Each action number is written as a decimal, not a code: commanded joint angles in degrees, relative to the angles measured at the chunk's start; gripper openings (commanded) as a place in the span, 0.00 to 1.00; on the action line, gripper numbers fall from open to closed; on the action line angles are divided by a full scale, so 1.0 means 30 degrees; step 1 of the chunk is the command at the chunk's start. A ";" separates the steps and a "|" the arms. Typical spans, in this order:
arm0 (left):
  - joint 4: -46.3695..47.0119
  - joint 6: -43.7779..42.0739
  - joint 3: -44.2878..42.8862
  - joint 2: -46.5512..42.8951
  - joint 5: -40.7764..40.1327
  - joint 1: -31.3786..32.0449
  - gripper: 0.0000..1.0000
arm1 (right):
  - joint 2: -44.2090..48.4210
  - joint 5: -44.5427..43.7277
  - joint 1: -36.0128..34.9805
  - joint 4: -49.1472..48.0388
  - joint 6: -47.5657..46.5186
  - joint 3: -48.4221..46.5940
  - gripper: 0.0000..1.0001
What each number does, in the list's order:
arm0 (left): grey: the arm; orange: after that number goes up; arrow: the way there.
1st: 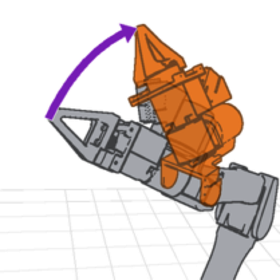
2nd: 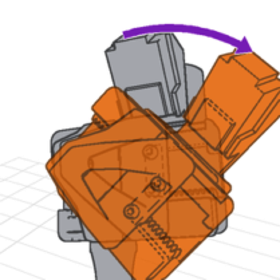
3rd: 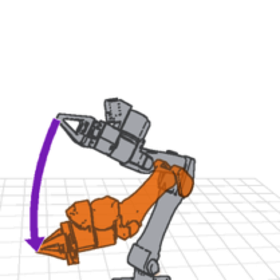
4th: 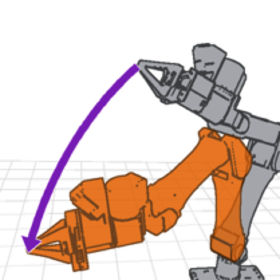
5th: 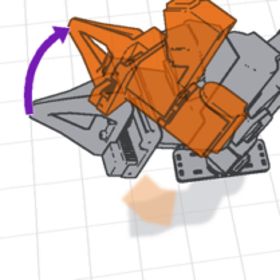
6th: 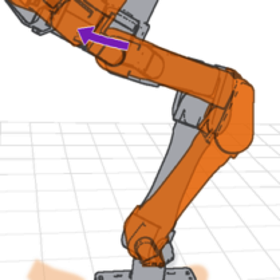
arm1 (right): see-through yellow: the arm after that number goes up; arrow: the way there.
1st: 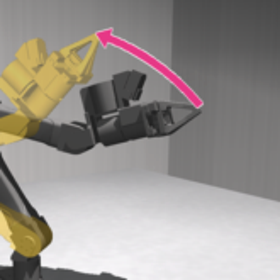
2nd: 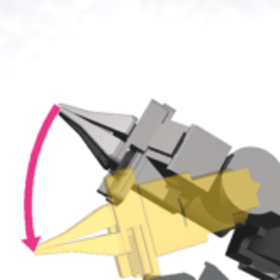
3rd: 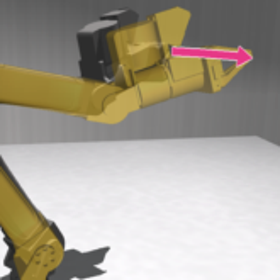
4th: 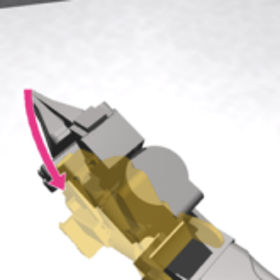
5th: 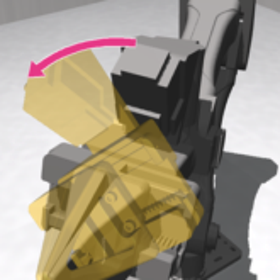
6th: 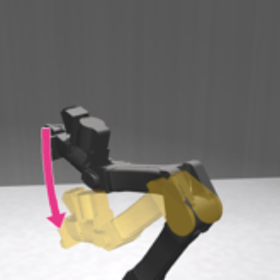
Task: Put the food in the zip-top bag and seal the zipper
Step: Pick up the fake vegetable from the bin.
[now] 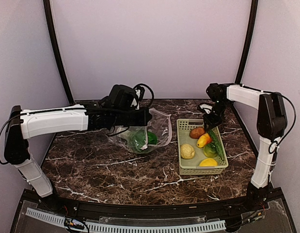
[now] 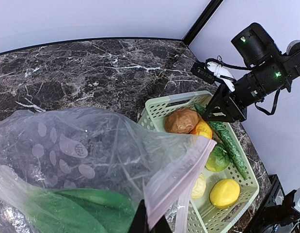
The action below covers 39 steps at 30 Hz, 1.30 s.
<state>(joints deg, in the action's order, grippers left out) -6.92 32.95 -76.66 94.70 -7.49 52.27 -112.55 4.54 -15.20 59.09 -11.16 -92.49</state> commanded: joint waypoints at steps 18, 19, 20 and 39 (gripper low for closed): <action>-0.0506 0.1534 -0.1573 0.0115 -0.0826 -0.0093 0.01 | 0.2588 0.8479 0.0116 0.0931 -0.0383 -0.4485 0.00; -0.0389 0.1807 -0.1618 0.0203 -0.0923 -0.0086 0.01 | 0.3163 0.9251 0.0116 0.0372 -0.0360 -0.4537 0.00; -0.0184 0.1960 -0.1673 0.0227 -0.1099 -0.0081 0.01 | 0.3692 0.9831 0.0116 -0.0302 -0.0255 -0.4463 0.00; 0.1421 0.1756 -0.2149 0.1361 -0.0878 -0.0080 0.01 | 0.5319 1.5710 -0.4073 -0.2269 -0.0322 -0.1201 0.02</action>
<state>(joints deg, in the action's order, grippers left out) -6.04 39.59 -84.25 99.02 -10.94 52.27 -94.39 51.68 -23.92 47.18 -9.19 -97.01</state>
